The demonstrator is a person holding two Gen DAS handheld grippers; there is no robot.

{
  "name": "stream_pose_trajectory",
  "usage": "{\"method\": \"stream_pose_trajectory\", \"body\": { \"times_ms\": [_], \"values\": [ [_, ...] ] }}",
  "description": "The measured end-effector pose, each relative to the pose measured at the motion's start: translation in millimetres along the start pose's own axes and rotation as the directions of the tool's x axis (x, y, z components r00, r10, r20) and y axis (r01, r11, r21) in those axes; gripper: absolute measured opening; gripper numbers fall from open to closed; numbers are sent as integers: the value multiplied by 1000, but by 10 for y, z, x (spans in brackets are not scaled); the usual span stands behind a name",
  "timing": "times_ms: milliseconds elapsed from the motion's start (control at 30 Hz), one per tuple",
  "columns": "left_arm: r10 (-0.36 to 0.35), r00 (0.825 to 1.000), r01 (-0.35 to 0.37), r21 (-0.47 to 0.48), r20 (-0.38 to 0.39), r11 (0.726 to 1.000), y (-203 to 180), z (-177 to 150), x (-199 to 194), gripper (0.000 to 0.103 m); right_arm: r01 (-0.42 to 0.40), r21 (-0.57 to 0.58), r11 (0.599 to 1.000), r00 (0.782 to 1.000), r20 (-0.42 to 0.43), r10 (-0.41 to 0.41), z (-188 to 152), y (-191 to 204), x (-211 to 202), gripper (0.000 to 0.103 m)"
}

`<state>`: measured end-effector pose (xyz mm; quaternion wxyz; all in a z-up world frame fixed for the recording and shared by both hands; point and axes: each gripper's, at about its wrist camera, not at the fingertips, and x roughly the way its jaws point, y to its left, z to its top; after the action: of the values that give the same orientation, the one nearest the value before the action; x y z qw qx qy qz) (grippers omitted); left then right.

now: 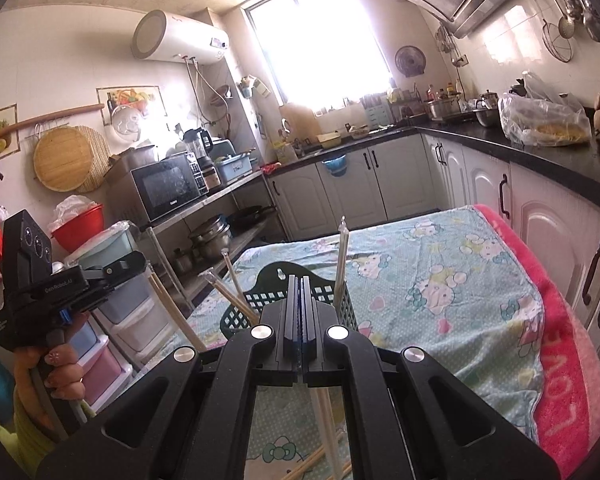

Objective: Organize utensils
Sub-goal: 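Lift the held chopsticks with both grippers and lower them into the caddy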

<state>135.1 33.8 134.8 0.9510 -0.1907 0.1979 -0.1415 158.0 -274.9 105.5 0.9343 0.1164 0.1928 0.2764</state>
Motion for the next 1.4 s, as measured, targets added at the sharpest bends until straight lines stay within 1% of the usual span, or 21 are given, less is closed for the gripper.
{"method": "stream_pose_trajectory", "body": {
  "times_ms": [500, 833, 1167, 1400],
  "values": [
    [6, 998, -8, 34, 60, 999, -26, 222, -161, 0, -47, -46, 998, 998, 27, 48, 173, 237, 75, 1],
    [15, 994, -18, 31, 106, 999, 28, 368, -243, 0, -84, -86, 993, 995, 41, 88, 315, 430, 154, 1],
    [14, 988, -20, 40, 152, 999, -13, 583, -258, 0, -85, -129, 988, 993, 74, 95, 554, 581, 233, 1],
    [21, 986, -31, 62, 166, 998, -53, 700, -193, 0, -91, -148, 985, 990, 96, 106, 728, 682, 288, 1]
  ]
}}
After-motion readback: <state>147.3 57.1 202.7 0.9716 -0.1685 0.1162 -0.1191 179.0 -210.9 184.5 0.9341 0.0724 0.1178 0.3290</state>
